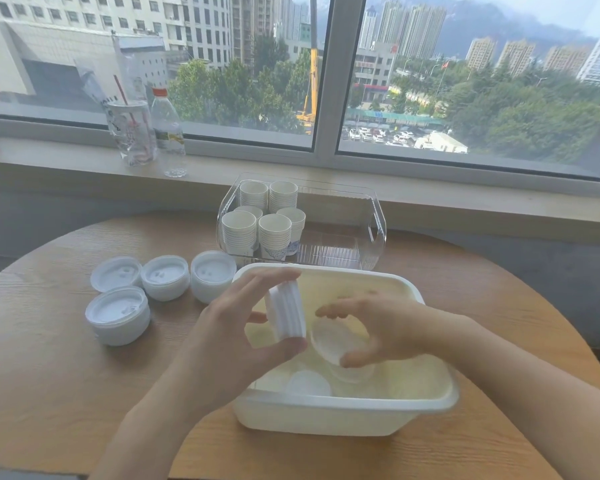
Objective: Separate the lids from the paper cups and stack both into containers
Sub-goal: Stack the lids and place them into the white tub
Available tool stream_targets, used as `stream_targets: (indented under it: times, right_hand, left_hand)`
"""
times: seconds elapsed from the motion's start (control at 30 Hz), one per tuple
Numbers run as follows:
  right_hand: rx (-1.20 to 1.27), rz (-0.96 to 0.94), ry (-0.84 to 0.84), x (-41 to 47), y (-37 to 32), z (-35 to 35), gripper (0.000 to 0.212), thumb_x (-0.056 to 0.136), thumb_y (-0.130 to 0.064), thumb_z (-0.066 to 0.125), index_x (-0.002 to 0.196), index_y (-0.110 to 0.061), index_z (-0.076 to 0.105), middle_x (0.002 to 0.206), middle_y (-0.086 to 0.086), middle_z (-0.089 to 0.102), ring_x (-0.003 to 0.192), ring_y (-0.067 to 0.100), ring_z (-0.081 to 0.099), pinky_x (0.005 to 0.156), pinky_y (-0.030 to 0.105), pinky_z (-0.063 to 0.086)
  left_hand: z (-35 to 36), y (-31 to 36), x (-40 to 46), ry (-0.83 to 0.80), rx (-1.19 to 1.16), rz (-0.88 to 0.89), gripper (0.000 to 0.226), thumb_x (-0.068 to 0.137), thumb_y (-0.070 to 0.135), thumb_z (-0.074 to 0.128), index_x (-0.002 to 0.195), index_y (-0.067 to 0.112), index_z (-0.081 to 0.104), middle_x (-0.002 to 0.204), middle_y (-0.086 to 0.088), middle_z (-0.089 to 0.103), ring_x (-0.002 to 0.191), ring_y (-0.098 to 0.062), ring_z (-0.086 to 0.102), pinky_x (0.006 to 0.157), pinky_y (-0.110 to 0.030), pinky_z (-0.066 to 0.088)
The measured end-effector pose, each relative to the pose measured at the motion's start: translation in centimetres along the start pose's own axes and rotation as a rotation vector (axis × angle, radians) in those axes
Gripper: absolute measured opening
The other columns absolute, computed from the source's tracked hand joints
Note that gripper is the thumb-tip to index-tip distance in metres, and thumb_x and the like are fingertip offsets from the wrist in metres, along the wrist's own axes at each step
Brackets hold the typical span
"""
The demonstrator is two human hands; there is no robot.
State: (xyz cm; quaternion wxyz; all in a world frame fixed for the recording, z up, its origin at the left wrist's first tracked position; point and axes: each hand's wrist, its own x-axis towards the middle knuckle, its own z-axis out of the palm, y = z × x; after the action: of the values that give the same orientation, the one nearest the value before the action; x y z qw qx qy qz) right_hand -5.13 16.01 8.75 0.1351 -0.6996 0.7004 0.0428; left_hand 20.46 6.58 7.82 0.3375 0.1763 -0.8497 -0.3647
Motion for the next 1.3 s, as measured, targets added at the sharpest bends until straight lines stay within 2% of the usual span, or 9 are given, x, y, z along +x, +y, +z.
stream_targets:
  times: [0.1, 0.2, 0.4, 0.53, 0.63, 0.8, 1.13, 1.3]
  right_hand:
    - [0.267, -0.056, 0.189, -0.8, -0.2, -1.1, 0.087, 0.078, -0.061, 0.083, 0.153, -0.049, 0.038, 0.136, -0.028, 0.056, 0.124, -0.007, 0.054, 0.104, 0.024, 0.048]
    - [0.495, -0.094, 0.289, -1.7, -0.4, -1.7, 0.086, 0.081, -0.046, 0.088, 0.152, -0.046, 0.040, 0.137, -0.022, 0.059, 0.125, -0.003, 0.059, 0.101, 0.027, 0.053]
    - [0.787, -0.177, 0.380, -2.9, -1.8, -2.5, 0.088, 0.079, -0.021, 0.092, 0.152, -0.038, 0.045, 0.142, -0.015, 0.059, 0.132, 0.010, 0.061, 0.105, 0.038, 0.055]
    - [0.796, -0.256, 0.394, -3.5, -3.2, -3.1, 0.089, 0.077, -0.015, 0.093, 0.152, -0.029, 0.046, 0.146, -0.010, 0.060, 0.137, 0.013, 0.058, 0.106, 0.039, 0.054]
    - [0.774, -0.303, 0.395, -3.7, -4.1, -3.4, 0.088, 0.076, -0.013, 0.094, 0.151, -0.025, 0.048, 0.149, -0.009, 0.058, 0.139, 0.013, 0.056, 0.106, 0.041, 0.054]
    - [0.746, -0.333, 0.380, -3.9, -4.5, -3.8, 0.087, 0.077, -0.012, 0.093, 0.151, -0.024, 0.048, 0.151, -0.008, 0.055, 0.141, 0.011, 0.054, 0.108, 0.043, 0.053]
    - [0.752, -0.314, 0.376, -4.1, -4.9, -3.9, 0.088, 0.076, -0.014, 0.094, 0.150, -0.023, 0.047, 0.150, -0.010, 0.057, 0.138, 0.010, 0.056, 0.109, 0.044, 0.052]
    - [0.755, -0.304, 0.394, -3.9, -5.1, -3.8, 0.081, 0.075, -0.015, 0.094, 0.143, -0.022, 0.052, 0.145, -0.012, 0.061, 0.136, 0.006, 0.058, 0.107, 0.042, 0.054]
  left_hand:
    - [-0.1, 0.0, -0.1, 0.020, -0.024, -0.027, 0.071, 0.078, 0.028, 0.091, 0.136, 0.053, 0.057, 0.141, 0.030, 0.055, 0.136, -0.001, 0.050, 0.096, -0.015, 0.051]
    - [-0.3, -0.1, -0.2, 0.054, -0.037, -0.058, 0.072, 0.077, 0.029, 0.092, 0.134, 0.055, 0.057, 0.138, 0.030, 0.057, 0.134, -0.001, 0.052, 0.097, -0.014, 0.051]
    - [-0.3, 0.5, -0.6, 0.083, -0.089, -0.081, 0.073, 0.075, 0.025, 0.094, 0.132, 0.055, 0.058, 0.134, 0.026, 0.062, 0.131, -0.004, 0.057, 0.096, -0.014, 0.051]
    - [-0.4, 1.2, -0.7, 0.051, -0.193, -0.094, 0.074, 0.073, 0.024, 0.097, 0.131, 0.049, 0.059, 0.133, 0.022, 0.066, 0.128, -0.006, 0.062, 0.097, -0.019, 0.054]
    - [-0.5, 1.6, -0.8, 0.029, -0.254, -0.086, 0.075, 0.070, 0.034, 0.094, 0.134, 0.047, 0.057, 0.136, 0.018, 0.067, 0.129, -0.011, 0.063, 0.099, -0.030, 0.056]
    - [-0.7, 2.2, -0.8, 0.014, -0.287, -0.082, 0.076, 0.070, 0.039, 0.091, 0.137, 0.048, 0.056, 0.138, 0.014, 0.066, 0.130, -0.013, 0.063, 0.101, -0.039, 0.056]
    - [-0.7, 2.6, -0.8, 0.002, -0.295, -0.070, 0.084, 0.069, 0.043, 0.092, 0.140, 0.057, 0.050, 0.143, 0.019, 0.062, 0.133, -0.007, 0.060, 0.099, -0.030, 0.055]
    - [-0.4, 2.7, -0.8, -0.008, -0.270, -0.041, 0.072, 0.078, 0.024, 0.093, 0.132, 0.054, 0.058, 0.139, 0.018, 0.063, 0.130, -0.006, 0.061, 0.098, -0.022, 0.055]
